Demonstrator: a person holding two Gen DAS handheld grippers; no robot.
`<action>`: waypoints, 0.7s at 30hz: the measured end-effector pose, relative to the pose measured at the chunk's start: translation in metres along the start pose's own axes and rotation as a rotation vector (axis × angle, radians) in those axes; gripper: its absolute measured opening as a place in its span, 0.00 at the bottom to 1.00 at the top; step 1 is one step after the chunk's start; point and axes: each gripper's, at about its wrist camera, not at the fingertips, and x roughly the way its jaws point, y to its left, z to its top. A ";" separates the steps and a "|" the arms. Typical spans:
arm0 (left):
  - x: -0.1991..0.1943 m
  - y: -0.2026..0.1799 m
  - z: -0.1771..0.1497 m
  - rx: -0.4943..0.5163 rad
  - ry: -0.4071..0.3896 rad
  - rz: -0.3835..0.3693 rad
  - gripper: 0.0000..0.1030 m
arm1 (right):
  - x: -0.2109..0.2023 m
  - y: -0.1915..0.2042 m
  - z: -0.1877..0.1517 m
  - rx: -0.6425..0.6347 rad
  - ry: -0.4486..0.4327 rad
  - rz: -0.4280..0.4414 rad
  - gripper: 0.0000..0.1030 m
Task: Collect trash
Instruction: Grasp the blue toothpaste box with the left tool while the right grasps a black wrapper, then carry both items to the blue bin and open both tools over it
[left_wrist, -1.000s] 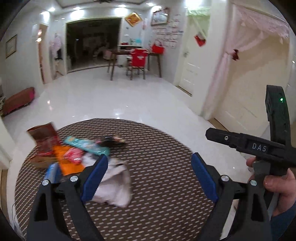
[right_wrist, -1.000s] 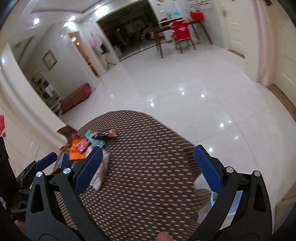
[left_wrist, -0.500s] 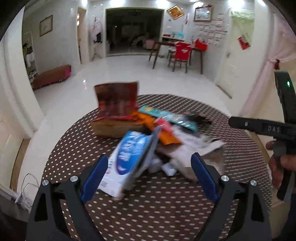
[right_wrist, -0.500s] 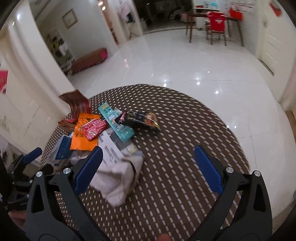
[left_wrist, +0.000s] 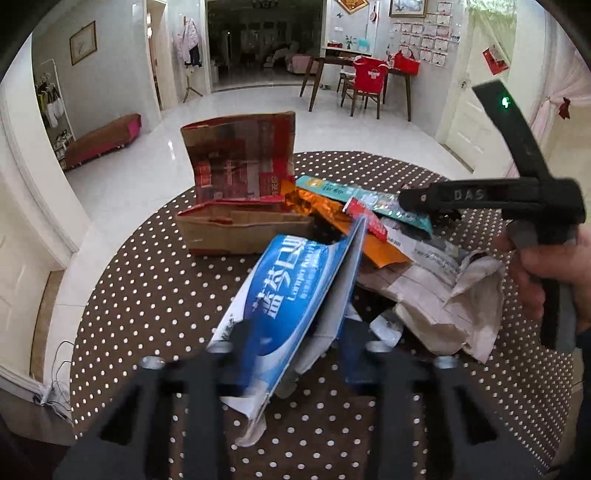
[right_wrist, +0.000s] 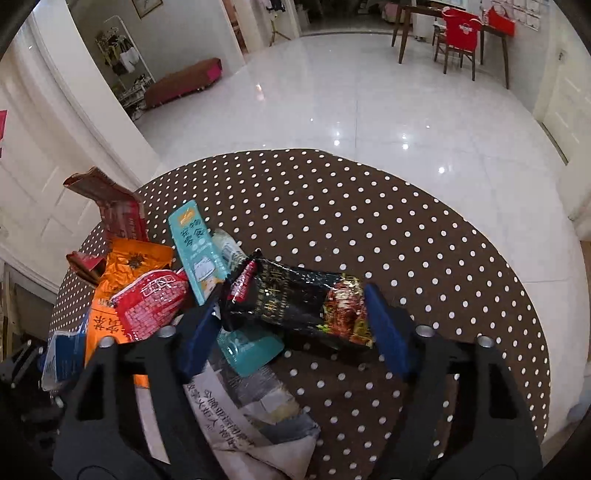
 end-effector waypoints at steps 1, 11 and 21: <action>-0.002 0.001 0.001 -0.016 0.002 -0.017 0.19 | -0.001 -0.002 -0.002 0.004 -0.005 0.010 0.65; -0.023 -0.001 -0.013 -0.059 -0.026 -0.017 0.08 | -0.027 -0.026 -0.033 0.062 -0.022 0.062 0.47; -0.056 0.005 -0.020 -0.110 -0.081 -0.010 0.08 | -0.064 -0.047 -0.065 0.115 -0.060 0.111 0.45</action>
